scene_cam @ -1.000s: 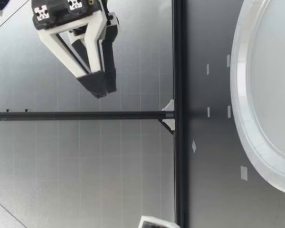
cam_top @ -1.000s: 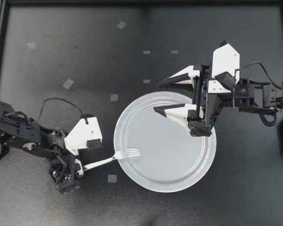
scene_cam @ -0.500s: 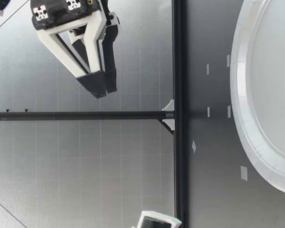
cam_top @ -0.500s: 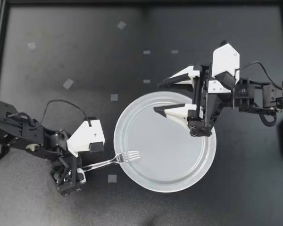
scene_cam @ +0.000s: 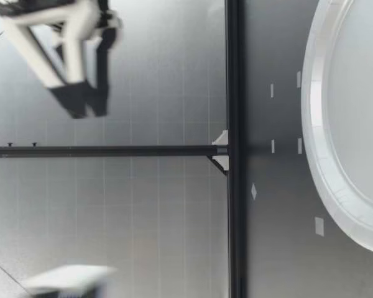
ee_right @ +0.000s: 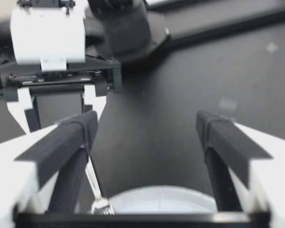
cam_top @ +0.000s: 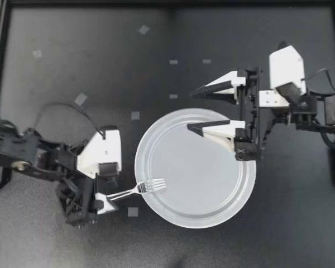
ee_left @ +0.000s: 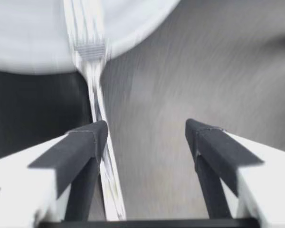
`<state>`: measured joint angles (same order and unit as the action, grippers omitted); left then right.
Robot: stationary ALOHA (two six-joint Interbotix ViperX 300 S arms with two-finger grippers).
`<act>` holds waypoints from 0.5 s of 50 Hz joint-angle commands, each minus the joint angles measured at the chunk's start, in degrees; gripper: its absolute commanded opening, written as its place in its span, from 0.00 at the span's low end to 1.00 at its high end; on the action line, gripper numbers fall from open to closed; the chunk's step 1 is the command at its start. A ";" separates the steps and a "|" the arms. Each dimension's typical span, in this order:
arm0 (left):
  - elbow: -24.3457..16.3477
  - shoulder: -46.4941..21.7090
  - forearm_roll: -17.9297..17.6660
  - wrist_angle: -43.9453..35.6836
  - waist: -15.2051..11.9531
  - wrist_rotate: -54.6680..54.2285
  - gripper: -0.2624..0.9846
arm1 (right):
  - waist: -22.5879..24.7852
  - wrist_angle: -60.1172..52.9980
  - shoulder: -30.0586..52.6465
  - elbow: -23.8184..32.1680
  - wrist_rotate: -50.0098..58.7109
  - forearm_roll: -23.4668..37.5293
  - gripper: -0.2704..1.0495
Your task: Pick up the fork and place it on the plate.
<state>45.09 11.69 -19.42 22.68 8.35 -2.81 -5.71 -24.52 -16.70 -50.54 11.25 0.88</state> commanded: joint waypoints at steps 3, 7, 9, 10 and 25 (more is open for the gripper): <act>-1.58 7.21 4.83 -5.10 -1.76 0.88 0.72 | 0.70 0.09 -2.90 0.70 -0.26 1.23 0.79; -0.70 9.58 8.09 -11.43 -1.76 1.76 0.72 | 1.41 0.09 -3.96 1.32 -0.79 3.60 0.79; 0.35 10.81 9.67 -16.17 -1.76 2.64 0.72 | 1.76 0.09 -4.48 1.58 -1.05 5.10 0.79; 0.79 11.16 10.20 -18.28 -1.76 3.16 0.72 | 1.93 0.09 -4.66 1.67 -1.14 5.63 0.79; 12.22 15.91 9.67 -44.74 -1.85 5.98 0.72 | 2.20 -0.09 -5.45 0.44 -0.79 7.21 0.79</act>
<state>54.84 25.05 -8.88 -16.61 6.77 3.25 -3.78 -24.17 -21.27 -50.63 10.20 8.09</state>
